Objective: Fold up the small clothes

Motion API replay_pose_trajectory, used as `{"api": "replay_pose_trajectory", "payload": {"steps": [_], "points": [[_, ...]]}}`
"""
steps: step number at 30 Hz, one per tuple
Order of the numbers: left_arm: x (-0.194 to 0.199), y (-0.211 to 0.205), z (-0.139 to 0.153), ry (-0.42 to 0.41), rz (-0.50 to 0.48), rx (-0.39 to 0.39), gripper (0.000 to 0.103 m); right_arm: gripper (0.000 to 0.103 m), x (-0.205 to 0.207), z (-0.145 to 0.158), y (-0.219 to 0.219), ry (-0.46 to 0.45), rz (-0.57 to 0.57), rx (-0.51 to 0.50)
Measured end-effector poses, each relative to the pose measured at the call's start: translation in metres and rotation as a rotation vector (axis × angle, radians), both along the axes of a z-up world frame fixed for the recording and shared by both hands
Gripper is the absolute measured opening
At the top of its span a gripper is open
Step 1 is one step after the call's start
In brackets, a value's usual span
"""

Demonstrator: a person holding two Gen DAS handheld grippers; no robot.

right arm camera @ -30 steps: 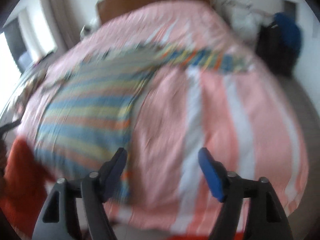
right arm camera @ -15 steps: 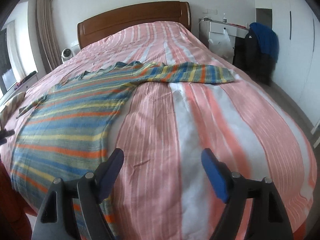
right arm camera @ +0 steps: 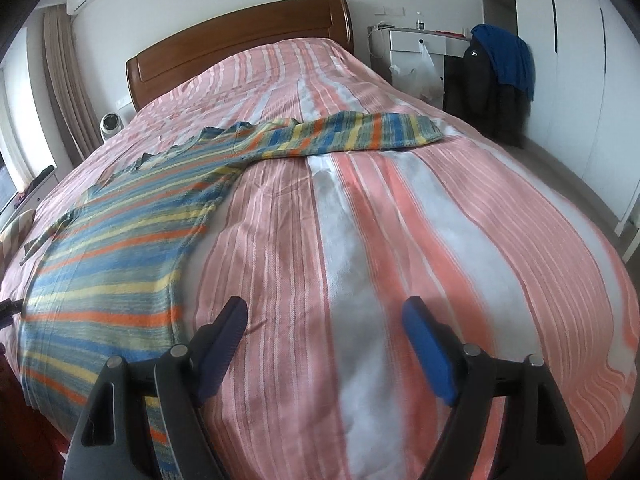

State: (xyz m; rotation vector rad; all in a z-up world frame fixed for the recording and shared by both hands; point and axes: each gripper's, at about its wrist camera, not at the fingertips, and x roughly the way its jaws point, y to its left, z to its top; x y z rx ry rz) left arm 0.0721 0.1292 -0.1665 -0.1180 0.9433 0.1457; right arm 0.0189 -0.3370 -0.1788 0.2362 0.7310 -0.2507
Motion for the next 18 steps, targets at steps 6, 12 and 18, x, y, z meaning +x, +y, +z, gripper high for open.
{"api": "replay_pose_trajectory", "payload": {"steps": [6,12,18], "points": [[0.0005,-0.0019,-0.002,0.006,-0.009,0.013,0.103,0.079,0.0025,-0.0044,-0.0014,0.019,0.001,-0.001],[-0.0005,-0.0002,-0.0027,-0.006,-0.012,0.0,0.103,0.083,0.0047,-0.0074,0.002,0.036,0.005,-0.013],[-0.0027,-0.0015,-0.0027,-0.018,-0.007,0.008,0.103,0.085,0.0059,-0.0096,0.003,0.044,0.008,-0.015]]}}
